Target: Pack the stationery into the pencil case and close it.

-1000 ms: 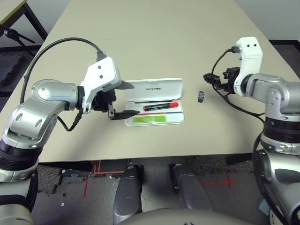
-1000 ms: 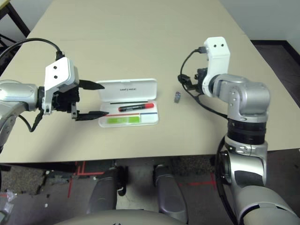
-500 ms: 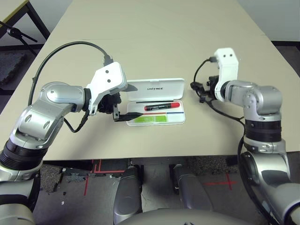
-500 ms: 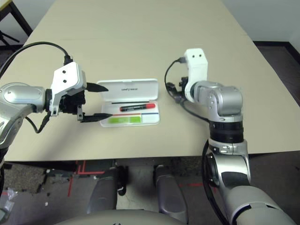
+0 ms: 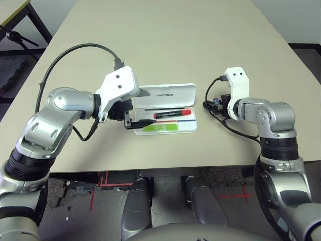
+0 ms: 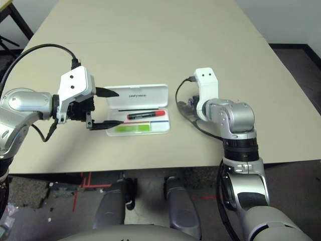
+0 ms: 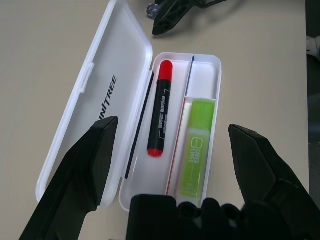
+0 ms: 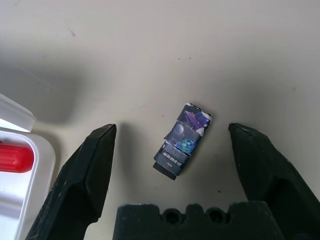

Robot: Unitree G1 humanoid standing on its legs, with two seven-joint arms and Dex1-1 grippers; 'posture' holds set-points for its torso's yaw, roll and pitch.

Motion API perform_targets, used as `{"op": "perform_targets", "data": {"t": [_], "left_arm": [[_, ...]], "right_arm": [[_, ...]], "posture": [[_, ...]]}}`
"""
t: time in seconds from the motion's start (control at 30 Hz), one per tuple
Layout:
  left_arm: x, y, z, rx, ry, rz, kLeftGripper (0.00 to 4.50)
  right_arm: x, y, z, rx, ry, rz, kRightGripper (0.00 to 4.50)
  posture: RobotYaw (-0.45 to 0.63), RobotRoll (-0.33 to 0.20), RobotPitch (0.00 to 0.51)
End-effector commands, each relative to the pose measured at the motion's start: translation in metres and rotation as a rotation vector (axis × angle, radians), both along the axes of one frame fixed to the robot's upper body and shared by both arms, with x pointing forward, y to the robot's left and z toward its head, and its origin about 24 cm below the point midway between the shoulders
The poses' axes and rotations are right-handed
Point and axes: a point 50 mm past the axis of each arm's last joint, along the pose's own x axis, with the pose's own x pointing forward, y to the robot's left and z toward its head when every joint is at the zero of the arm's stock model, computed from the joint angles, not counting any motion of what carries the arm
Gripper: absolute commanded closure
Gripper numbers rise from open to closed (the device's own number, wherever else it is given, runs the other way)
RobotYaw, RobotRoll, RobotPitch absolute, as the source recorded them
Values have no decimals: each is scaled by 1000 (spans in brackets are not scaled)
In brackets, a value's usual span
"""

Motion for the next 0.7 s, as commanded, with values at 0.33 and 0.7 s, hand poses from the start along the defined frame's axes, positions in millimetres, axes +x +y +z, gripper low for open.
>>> {"op": "perform_targets", "data": {"t": [0.33,0.7], "left_arm": [[1,-2,-2,11,3,-7,0],[1,0,0,23,2,-9,0]], "right_arm": [[1,-9,-4,-42,-22,44,4183],[0,-29,35,-143,-113,517,4184]], "posture": [[-20,0,148],[-31,0,153]]}}
